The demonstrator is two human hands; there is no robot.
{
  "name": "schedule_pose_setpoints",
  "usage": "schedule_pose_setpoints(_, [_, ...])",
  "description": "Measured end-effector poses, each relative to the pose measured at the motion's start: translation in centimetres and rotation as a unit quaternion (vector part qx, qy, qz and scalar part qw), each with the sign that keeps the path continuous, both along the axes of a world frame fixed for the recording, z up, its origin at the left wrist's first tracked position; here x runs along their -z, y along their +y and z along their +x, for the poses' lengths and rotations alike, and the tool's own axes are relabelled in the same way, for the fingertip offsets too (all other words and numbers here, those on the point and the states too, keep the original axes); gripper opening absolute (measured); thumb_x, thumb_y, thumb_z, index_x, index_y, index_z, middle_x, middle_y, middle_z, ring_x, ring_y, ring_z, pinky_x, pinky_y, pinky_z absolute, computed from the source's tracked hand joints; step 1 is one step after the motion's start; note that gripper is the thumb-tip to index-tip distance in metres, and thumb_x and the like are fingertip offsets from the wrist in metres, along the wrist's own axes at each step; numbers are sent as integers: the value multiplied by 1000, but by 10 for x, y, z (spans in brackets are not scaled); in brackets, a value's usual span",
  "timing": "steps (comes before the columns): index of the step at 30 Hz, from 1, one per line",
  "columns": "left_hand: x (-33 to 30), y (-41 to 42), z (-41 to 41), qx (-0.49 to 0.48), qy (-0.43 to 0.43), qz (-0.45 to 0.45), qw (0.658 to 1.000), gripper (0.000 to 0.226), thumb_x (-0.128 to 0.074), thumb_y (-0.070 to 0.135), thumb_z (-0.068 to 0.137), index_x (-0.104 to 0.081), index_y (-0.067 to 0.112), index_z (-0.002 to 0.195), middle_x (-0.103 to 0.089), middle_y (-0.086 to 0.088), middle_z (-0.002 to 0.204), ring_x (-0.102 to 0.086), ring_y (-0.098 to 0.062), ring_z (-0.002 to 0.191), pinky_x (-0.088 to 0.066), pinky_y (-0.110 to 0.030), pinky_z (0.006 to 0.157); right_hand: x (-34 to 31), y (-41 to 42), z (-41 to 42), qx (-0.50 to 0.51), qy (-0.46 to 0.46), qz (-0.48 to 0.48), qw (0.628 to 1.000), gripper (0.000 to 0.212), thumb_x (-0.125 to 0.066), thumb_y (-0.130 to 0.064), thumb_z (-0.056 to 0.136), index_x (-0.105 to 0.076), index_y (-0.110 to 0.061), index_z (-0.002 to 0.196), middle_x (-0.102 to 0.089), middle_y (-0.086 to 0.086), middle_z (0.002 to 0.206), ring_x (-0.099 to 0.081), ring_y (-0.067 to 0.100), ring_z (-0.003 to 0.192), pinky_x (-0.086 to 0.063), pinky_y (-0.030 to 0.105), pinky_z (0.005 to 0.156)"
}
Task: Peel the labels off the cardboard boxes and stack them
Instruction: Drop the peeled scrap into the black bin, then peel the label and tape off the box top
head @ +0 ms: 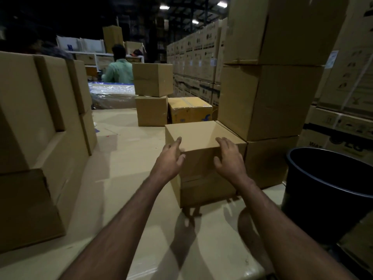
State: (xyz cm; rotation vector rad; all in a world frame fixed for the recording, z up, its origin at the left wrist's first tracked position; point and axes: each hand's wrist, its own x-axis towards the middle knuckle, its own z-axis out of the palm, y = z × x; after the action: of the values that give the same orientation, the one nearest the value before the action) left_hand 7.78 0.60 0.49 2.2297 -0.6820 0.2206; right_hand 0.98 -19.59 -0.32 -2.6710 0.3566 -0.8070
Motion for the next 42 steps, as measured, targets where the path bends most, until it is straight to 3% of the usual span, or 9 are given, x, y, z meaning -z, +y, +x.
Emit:
schedule_pose_setpoints(6, [-2, 49, -17, -23, -64, -84, 994, 38, -51, 26, 101, -56, 20, 138, -59, -4, 135, -58, -18, 119, -53, -39, 97, 11, 65, 7, -73, -135, -13, 988, 38, -60, -15, 90, -58, -16, 128, -58, 5, 127, -50, 22, 120, -49, 48, 96])
schedule_pose_setpoints(9, [-5, 93, -23, -81, -173, -111, 975, 30, -45, 26, 96, -69, 17, 112, -68, 0, 111, -64, -17, 98, -56, -39, 80, 13, 115, 23, -134, -151, -3, 979, 35, -62, -11, 89, -62, -14, 124, -61, 8, 120, -52, 24, 112, -51, 46, 91])
schedule_pose_setpoints(13, [-9, 172, -27, -213, -263, -140, 931, 26, -45, 21, 93, -69, 14, 99, -68, -1, 95, -62, -20, 86, -49, -32, 70, 9, 191, 45, -224, -171, 9, 959, 32, -57, -13, 88, -63, -14, 120, -64, 7, 113, -55, 26, 106, -49, 45, 89])
schedule_pose_setpoints(19, [-13, 293, -35, -403, -321, -222, 828, 21, -47, 15, 91, -67, 12, 95, -64, -5, 93, -57, -26, 88, -47, -37, 75, -5, 310, 64, -350, -177, 84, 916, 39, -54, -17, 86, -61, -13, 124, -63, 6, 112, -55, 24, 105, -47, 38, 89])
schedule_pose_setpoints(21, [-20, 332, -30, -457, -311, -242, 797, 21, -48, 11, 91, -66, 13, 102, -61, -4, 101, -56, -24, 94, -50, -41, 76, -16, 342, 71, -370, -166, 107, 908, 44, -58, -19, 88, -55, -15, 132, -59, 7, 118, -53, 22, 110, -48, 38, 93])
schedule_pose_setpoints(24, [-33, 381, -13, -524, -255, -279, 764, 29, -53, 18, 95, -58, 14, 123, -53, -8, 127, -52, -23, 112, -48, -21, 75, -35, 379, 82, -389, -135, 134, 901, 60, -64, -19, 89, -41, -17, 144, -51, 9, 134, -47, 24, 124, -43, 39, 104])
schedule_pose_setpoints(26, [-40, 406, -1, -553, -188, -310, 751, 44, -57, 27, 96, -48, 14, 138, -43, -11, 142, -46, -25, 125, -48, -26, 87, -46, 398, 87, -405, -110, 158, 894, 68, -65, -22, 90, -33, -16, 150, -43, 10, 145, -39, 24, 133, -35, 36, 108])
schedule_pose_setpoints(32, [-55, 442, 22, -514, -69, -388, 762, 74, -53, 41, 100, -16, 16, 159, -18, -9, 164, -21, -31, 149, -28, -51, 119, -63, 423, 106, -414, -50, 208, 885, 84, -63, -33, 93, -11, -20, 158, -26, 8, 160, -29, 25, 145, -32, 45, 117])
schedule_pose_setpoints(42, [-72, 457, 24, -427, -30, -446, 786, 72, -56, 41, 97, -20, 25, 158, -35, -9, 156, -43, -29, 137, -45, -49, 107, -72, 431, 108, -468, 15, 266, 843, 101, -65, -49, 83, 2, -33, 157, -23, 1, 162, -30, 20, 145, -36, 48, 115])
